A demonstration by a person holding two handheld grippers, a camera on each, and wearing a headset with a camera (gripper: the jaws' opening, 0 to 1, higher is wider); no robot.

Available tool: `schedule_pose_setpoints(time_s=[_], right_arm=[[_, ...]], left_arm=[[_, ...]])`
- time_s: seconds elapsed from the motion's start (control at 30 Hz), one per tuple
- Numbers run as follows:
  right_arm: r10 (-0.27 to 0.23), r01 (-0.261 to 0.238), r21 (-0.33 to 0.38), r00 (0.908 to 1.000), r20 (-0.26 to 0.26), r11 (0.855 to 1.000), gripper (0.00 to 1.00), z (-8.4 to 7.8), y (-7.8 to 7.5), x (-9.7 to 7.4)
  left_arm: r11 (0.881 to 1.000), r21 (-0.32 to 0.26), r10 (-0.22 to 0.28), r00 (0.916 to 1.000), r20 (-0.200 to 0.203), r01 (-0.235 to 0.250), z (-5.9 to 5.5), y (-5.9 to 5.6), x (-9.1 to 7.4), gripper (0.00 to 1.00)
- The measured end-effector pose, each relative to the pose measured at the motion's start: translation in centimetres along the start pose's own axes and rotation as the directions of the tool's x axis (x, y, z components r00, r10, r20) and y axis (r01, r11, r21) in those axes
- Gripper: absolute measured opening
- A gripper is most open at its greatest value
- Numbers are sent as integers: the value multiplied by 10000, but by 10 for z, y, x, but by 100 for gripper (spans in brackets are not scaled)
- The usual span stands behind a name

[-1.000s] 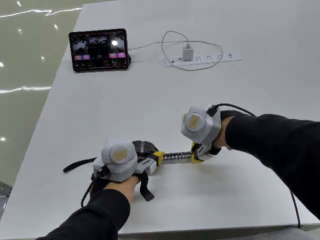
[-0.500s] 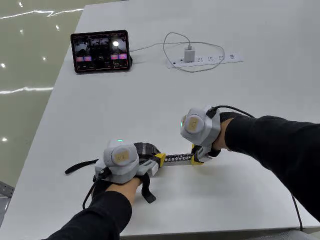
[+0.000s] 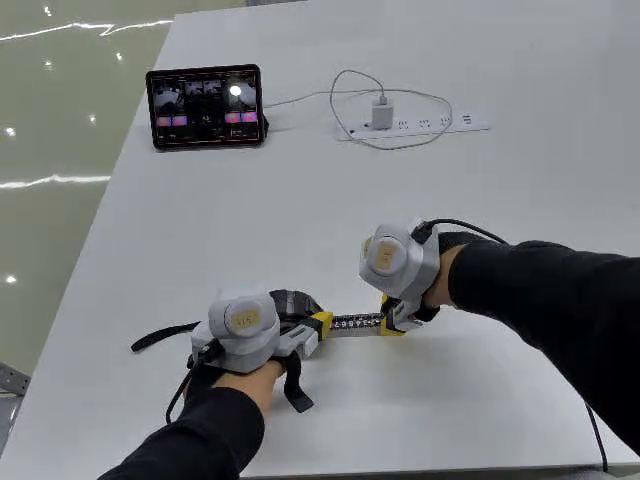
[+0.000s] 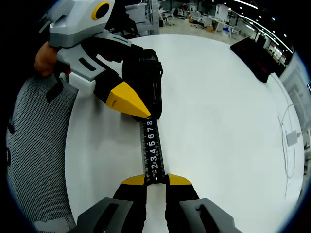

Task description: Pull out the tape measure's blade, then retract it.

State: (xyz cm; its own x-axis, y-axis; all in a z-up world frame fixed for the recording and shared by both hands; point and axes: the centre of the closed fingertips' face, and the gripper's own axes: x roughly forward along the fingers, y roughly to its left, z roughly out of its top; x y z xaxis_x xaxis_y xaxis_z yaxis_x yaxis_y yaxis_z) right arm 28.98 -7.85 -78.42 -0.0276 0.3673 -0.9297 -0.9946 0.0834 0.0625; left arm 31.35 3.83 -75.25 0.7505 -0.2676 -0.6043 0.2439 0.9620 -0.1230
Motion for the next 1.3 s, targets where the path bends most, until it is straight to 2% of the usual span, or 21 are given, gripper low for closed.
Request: schedule_pose_setpoints(time_s=[0.77,1.3], right_arm=[[18,-18,5,9997,225,10000,11,8,1,3],[13,-19,114,9986,536,9999,11,13,2,4]], left_arm=[[9999,-102,-92,10000,-20,92,0,0,-1,61],[9992,-222,-343,9994,43,344,0,0,-2,60]])
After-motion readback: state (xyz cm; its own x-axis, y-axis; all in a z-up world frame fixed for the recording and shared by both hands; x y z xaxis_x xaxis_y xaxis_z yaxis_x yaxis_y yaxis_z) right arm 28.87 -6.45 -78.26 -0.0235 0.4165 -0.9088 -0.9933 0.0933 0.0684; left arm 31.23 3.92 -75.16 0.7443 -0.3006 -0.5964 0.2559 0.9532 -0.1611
